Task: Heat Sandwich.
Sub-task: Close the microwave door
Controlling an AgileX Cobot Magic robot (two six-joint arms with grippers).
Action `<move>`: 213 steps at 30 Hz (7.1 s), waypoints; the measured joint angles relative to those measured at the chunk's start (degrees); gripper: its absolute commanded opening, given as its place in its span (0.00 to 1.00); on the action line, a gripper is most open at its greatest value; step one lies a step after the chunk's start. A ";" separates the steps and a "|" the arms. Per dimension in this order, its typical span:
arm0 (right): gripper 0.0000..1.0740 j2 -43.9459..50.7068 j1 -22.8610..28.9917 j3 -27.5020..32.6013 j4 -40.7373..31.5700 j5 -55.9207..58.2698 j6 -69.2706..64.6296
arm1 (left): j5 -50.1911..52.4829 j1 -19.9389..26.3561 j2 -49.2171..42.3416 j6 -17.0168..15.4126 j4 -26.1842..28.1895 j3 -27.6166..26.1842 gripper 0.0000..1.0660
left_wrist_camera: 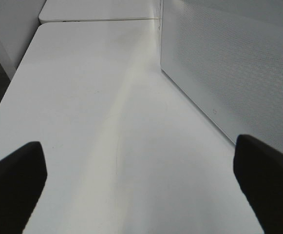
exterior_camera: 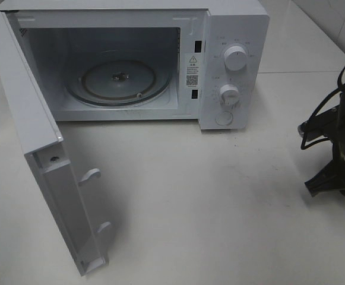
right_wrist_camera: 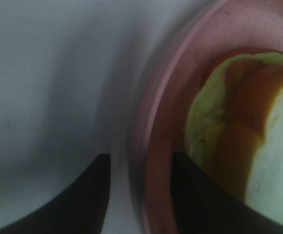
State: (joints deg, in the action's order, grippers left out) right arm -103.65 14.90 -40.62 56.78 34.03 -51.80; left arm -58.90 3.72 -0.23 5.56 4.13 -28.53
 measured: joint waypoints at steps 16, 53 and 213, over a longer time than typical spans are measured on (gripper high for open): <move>0.77 13.64 0.00 0.00 -20.91 0.63 20.11 | 0.00 0.00 0.00 0.00 0.00 0.00 0.95; 0.71 50.36 0.00 0.06 -49.22 16.21 43.72 | 0.00 0.00 0.00 0.00 0.00 0.00 0.95; 0.71 103.82 -8.59 11.40 -49.50 26.01 44.23 | 83.14 0.00 51.97 -4.93 -6.02 20.17 0.00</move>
State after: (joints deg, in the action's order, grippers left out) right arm 0.17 6.30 -29.22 7.28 60.05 -7.56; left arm 24.24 3.72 51.74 0.63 -1.89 -8.37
